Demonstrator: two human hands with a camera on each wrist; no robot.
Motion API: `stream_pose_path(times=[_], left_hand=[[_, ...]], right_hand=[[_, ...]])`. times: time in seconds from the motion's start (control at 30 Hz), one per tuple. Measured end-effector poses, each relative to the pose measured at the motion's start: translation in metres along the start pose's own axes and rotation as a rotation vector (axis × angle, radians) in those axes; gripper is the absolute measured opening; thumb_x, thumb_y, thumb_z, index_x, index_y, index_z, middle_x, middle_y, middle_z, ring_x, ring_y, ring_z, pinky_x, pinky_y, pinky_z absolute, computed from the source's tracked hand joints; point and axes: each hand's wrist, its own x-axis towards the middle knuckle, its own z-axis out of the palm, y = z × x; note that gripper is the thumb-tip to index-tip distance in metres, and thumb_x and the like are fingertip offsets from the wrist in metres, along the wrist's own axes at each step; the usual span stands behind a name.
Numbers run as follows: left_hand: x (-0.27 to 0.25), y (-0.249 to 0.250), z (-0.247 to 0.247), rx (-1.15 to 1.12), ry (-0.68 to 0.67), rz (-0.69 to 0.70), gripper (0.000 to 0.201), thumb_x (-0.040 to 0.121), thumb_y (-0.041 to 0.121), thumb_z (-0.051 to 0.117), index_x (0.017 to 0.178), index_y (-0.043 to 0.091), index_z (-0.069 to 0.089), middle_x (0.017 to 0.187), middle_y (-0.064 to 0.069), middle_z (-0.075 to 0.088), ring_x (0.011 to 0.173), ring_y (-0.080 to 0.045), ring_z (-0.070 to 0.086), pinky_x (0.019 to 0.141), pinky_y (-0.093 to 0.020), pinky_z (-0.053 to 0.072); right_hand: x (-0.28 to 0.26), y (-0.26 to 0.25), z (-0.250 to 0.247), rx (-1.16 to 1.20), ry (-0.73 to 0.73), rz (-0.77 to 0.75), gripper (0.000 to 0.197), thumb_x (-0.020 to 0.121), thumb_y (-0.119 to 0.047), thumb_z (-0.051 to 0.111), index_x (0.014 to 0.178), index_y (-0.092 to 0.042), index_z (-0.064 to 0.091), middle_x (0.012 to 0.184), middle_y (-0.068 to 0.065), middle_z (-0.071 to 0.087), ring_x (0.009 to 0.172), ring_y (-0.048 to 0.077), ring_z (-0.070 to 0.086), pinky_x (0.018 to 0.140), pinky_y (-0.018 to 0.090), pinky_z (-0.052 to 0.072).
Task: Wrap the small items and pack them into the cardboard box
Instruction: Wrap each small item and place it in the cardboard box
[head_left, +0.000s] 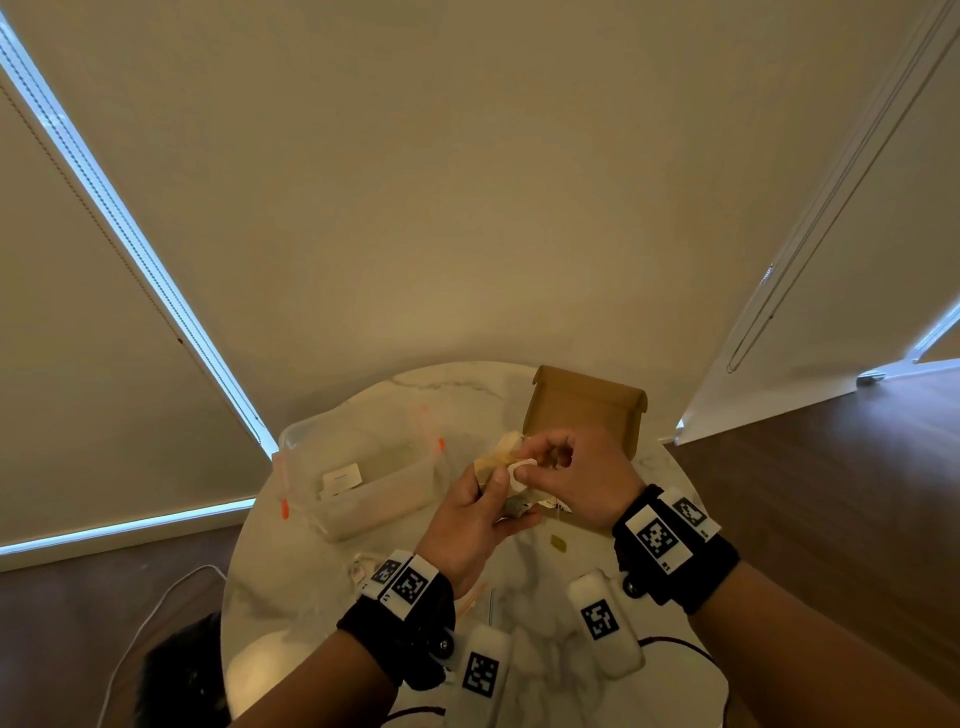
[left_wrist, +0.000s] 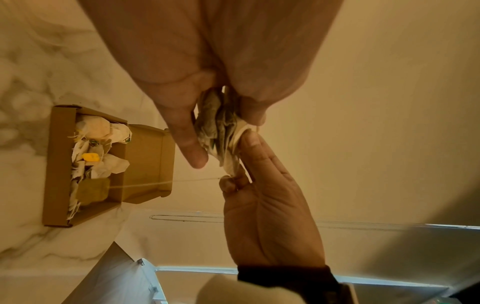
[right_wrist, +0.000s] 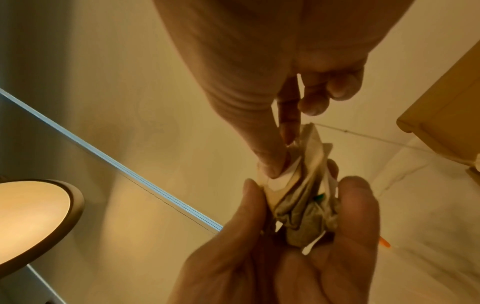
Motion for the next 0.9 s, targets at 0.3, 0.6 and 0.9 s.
stream_pose_path(times=[0.3,0.6,0.9], left_hand=[[0.001,0.001,-0.007,-0.071,0.023,-0.018,0.026,0.096,-0.002,0.048,0.119,0.004,0.057,0.103,-0.012,0.069,0.090,-0.021,0.067,0.080,-0.033,0.058],[0.006,0.002,-0.008,-0.038,0.080,0.034,0.027,0.097,-0.001,0.048,0.123,0.002,0.056,0.114,-0.020,0.066,0.097,-0.026,0.066,0.087,-0.038,0.056],[0.008,0.003,-0.007,0.062,0.079,0.087,0.024,0.097,-0.003,0.047,0.114,0.010,0.059,0.105,-0.012,0.069,0.088,-0.021,0.069,0.083,-0.036,0.058]], right_hand=[[0.003,-0.013,-0.017,0.199,-0.040,0.041,0.008,0.081,-0.020,0.075,0.082,-0.015,0.070,0.076,0.002,0.071,0.065,0.012,0.061,0.067,0.034,0.053],[0.004,-0.024,-0.034,0.406,0.031,0.019,0.011,0.085,-0.005,0.069,0.092,0.002,0.065,0.072,0.018,0.070,0.057,0.037,0.065,0.049,0.035,0.052],[0.002,-0.024,-0.056,0.284,-0.089,-0.008,0.013,0.085,-0.006,0.069,0.097,-0.008,0.071,0.072,0.022,0.068,0.053,0.017,0.059,0.054,0.026,0.050]])
